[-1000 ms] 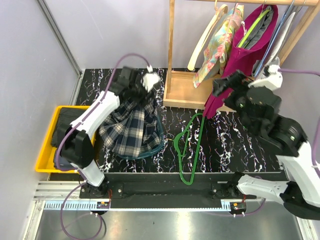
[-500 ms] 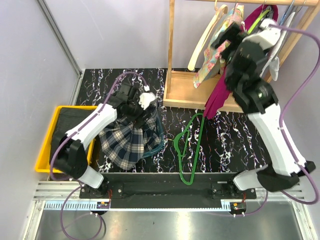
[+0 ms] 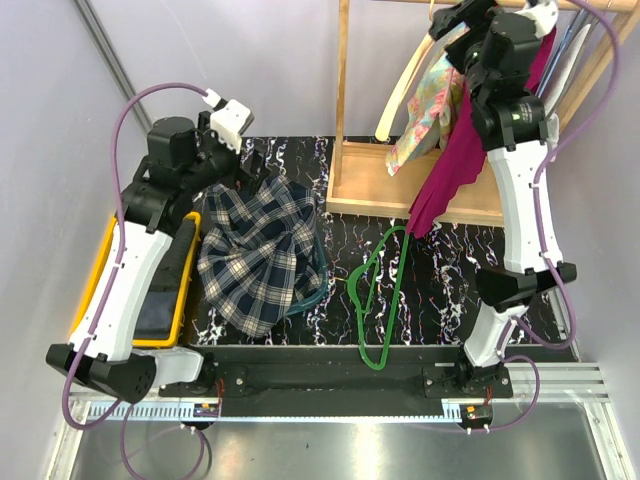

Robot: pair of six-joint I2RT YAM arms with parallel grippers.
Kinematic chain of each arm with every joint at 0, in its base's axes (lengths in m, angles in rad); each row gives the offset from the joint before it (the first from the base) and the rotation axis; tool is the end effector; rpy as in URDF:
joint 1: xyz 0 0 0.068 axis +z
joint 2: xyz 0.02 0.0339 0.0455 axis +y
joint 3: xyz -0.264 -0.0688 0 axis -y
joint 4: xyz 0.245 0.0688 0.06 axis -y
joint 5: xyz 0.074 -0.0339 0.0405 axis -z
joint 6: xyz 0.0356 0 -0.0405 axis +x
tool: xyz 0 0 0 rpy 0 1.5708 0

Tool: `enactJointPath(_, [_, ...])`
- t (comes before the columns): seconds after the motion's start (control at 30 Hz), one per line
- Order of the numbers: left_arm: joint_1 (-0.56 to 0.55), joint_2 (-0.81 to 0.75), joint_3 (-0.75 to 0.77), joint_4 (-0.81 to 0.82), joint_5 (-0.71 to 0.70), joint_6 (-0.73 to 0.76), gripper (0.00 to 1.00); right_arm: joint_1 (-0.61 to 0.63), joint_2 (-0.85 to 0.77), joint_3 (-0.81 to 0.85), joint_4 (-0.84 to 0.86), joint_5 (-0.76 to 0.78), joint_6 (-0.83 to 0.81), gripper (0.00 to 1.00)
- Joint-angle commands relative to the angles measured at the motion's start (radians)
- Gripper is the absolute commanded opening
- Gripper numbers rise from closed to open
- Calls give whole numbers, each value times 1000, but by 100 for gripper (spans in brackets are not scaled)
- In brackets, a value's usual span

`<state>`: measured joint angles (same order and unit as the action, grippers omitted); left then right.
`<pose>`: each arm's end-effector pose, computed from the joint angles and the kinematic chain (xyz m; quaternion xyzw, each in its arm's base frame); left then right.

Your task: Remove the skirt from the hanger

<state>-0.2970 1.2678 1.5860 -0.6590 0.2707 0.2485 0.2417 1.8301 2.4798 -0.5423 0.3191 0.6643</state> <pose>0.2432 -0.0844 0.4629 0.2930 0.7584 -0.1240 0.5688 0.3461 0.0738 0.5762 0.2539 0.6202 0.2261 0.7070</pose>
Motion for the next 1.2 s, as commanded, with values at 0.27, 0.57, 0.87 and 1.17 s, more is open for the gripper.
enactJointPath(0.27, [6, -41, -26, 6, 48, -46, 99, -61, 98, 140, -169, -124, 63, 83])
enactJointPath(0.57, [7, -45, -47, 6, 45, -40, 99, -81, 140, 195, -263, -109, 17, 82])
enactJointPath(0.87, [10, -42, -44, 9, 24, -29, 99, -82, 163, 235, -272, -64, -32, 35])
enactJointPath(1.17, [16, -54, -58, 16, 9, -23, 99, -82, 152, 235, -271, -14, -95, 0])
